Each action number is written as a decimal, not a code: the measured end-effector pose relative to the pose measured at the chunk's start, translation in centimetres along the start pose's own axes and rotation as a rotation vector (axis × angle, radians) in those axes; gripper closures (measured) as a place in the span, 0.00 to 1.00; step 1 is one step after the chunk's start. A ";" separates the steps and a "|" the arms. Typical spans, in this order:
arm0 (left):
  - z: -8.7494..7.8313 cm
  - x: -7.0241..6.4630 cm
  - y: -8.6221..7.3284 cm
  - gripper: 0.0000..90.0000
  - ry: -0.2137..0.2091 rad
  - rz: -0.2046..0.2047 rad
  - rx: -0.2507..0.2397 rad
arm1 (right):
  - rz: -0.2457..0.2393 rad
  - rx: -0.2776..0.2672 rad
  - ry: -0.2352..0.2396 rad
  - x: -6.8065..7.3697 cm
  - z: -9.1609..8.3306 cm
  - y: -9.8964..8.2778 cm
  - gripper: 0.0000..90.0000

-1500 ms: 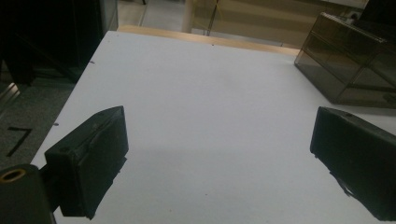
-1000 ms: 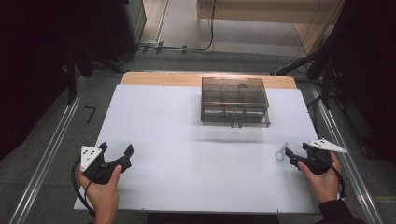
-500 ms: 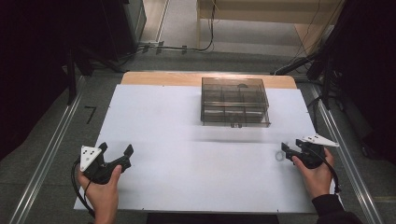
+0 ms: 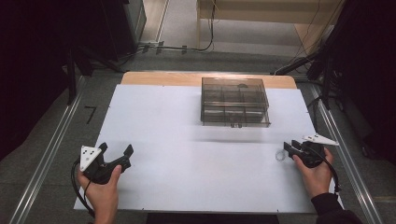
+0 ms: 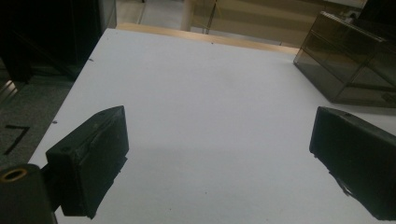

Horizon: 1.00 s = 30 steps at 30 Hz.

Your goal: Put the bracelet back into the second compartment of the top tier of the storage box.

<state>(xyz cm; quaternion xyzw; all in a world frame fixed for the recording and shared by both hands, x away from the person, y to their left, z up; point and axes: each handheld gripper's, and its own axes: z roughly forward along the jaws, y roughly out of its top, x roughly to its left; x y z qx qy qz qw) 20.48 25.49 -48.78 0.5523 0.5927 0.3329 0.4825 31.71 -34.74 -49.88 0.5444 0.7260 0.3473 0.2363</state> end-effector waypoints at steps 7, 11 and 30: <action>0.0 0.0 0.0 0.05 0.001 -0.003 0.002 | 0.017 0.022 0.023 -0.2 0.0 0.0 0.87; 0.0 0.0 0.0 0.06 0.000 -0.004 0.003 | 0.025 0.026 0.029 -0.2 0.0 0.0 0.92; 0.0 0.1 0.0 0.06 0.000 -0.007 0.009 | 0.005 -0.052 0.039 0.1 -1.4 0.6 0.92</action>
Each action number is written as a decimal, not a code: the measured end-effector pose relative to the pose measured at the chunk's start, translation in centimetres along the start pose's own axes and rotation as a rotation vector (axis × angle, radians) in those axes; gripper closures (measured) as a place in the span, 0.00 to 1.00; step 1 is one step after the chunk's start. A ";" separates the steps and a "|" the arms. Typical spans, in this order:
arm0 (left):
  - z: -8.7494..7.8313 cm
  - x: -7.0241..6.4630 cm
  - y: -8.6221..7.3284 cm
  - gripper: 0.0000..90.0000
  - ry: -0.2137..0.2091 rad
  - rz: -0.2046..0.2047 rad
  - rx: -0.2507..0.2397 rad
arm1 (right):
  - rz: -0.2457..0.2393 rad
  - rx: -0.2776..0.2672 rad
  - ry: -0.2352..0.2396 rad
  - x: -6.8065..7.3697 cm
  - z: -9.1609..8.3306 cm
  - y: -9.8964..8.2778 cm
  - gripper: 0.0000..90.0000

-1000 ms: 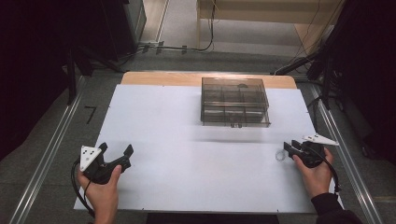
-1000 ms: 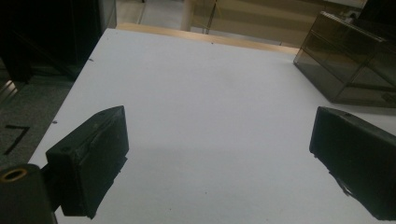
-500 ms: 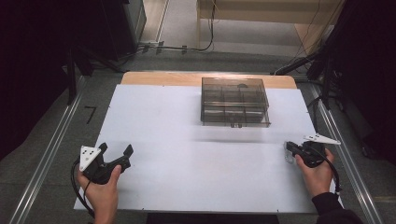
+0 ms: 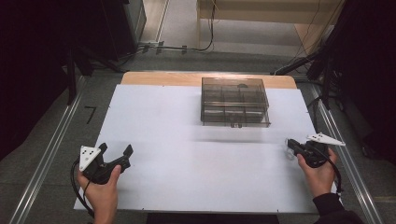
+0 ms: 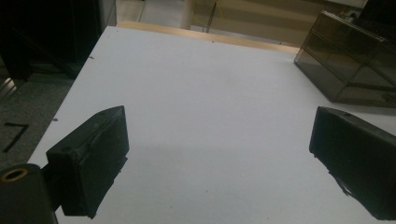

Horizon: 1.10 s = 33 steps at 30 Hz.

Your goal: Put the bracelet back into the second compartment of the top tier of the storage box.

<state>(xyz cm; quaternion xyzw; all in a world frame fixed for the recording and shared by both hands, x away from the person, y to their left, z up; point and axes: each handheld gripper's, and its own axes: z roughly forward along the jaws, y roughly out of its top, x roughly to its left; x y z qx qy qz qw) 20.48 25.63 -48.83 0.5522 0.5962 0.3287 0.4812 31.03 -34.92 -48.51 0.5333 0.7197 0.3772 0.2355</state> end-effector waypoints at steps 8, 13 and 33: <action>0.1 0.0 -0.1 0.06 -0.002 -0.005 0.002 | -0.020 -0.077 -0.001 0.3 -0.9 0.4 0.92; 0.1 0.0 -0.1 0.06 -0.002 -0.004 0.004 | -0.021 -0.121 0.008 0.8 -1.6 0.9 0.92; 0.1 0.1 -0.1 0.06 -0.004 -0.009 0.007 | -0.037 -0.193 0.054 2.7 -2.3 2.6 0.92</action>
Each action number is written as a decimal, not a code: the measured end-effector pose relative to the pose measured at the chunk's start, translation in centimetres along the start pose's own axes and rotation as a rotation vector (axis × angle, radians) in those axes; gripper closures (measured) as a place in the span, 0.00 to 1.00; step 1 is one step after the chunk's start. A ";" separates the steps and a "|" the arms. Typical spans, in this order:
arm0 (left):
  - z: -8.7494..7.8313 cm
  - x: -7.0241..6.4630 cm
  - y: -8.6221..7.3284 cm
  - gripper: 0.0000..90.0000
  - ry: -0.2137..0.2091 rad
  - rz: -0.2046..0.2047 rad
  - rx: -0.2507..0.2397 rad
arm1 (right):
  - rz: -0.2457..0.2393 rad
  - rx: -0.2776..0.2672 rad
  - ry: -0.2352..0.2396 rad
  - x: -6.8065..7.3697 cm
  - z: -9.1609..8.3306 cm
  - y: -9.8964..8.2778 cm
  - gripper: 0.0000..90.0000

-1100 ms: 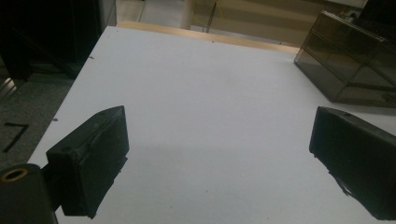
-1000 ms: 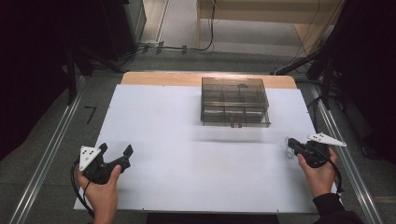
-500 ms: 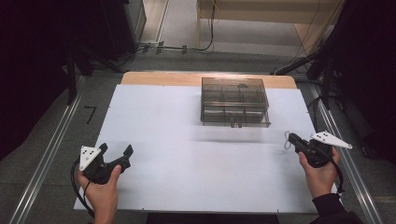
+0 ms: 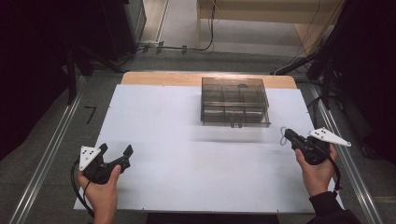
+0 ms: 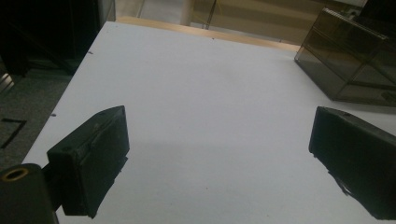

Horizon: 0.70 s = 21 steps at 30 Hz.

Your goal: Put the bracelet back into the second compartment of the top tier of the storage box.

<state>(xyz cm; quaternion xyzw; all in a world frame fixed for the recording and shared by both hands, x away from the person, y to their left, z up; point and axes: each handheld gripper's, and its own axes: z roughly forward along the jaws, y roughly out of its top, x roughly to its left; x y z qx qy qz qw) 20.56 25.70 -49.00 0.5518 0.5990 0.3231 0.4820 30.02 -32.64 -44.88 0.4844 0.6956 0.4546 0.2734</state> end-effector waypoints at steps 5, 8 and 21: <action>0.0 0.0 0.0 0.06 0.000 -0.001 0.001 | 0.002 -0.022 0.015 0.5 0.1 0.7 0.92; 0.0 0.0 0.0 0.06 -0.001 -0.001 0.002 | 0.004 -0.031 0.022 0.8 0.2 1.1 0.92; 0.0 0.1 0.0 0.06 -0.001 -0.002 0.004 | 0.000 -0.062 0.057 1.8 0.3 2.2 0.92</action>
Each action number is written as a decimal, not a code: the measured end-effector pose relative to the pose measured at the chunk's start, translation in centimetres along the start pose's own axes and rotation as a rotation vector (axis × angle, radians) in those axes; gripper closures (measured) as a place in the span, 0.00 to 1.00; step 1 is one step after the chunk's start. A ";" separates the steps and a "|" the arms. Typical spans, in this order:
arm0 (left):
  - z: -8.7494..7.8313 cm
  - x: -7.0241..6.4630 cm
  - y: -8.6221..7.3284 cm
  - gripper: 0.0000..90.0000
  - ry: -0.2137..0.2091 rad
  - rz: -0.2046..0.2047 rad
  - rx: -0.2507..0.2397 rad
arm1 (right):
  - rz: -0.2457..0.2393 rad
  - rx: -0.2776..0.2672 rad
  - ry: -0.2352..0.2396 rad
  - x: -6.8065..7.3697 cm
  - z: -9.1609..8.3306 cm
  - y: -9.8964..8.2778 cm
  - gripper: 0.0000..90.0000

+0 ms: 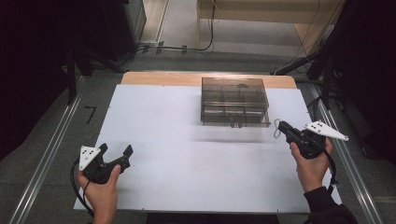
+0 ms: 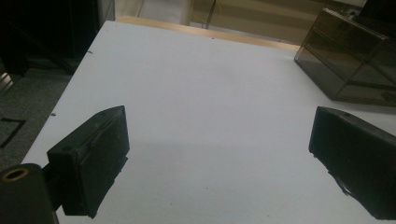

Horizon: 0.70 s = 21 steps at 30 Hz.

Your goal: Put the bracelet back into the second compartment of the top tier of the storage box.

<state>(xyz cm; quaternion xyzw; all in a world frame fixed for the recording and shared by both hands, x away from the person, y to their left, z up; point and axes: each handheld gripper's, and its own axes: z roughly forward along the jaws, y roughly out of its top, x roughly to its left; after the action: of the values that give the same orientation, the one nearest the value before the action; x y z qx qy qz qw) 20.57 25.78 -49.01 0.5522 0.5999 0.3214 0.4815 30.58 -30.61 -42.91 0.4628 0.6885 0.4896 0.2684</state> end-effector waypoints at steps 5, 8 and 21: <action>0.0 0.0 0.0 0.06 -0.002 -0.001 0.001 | -0.002 -0.006 0.009 0.3 0.4 0.4 0.92; 0.0 0.1 0.0 0.06 -0.002 -0.001 0.002 | 0.000 -0.009 0.013 0.5 0.5 0.6 0.92; 0.0 0.1 0.0 0.06 -0.001 -0.009 -0.001 | -0.017 -0.020 0.035 1.4 1.5 1.3 0.92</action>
<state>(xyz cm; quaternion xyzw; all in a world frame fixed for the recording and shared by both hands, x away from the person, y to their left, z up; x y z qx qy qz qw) 20.58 25.84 -49.06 0.5494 0.6019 0.3194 0.4835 31.72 -28.55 -42.12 0.4455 0.6921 0.5023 0.2650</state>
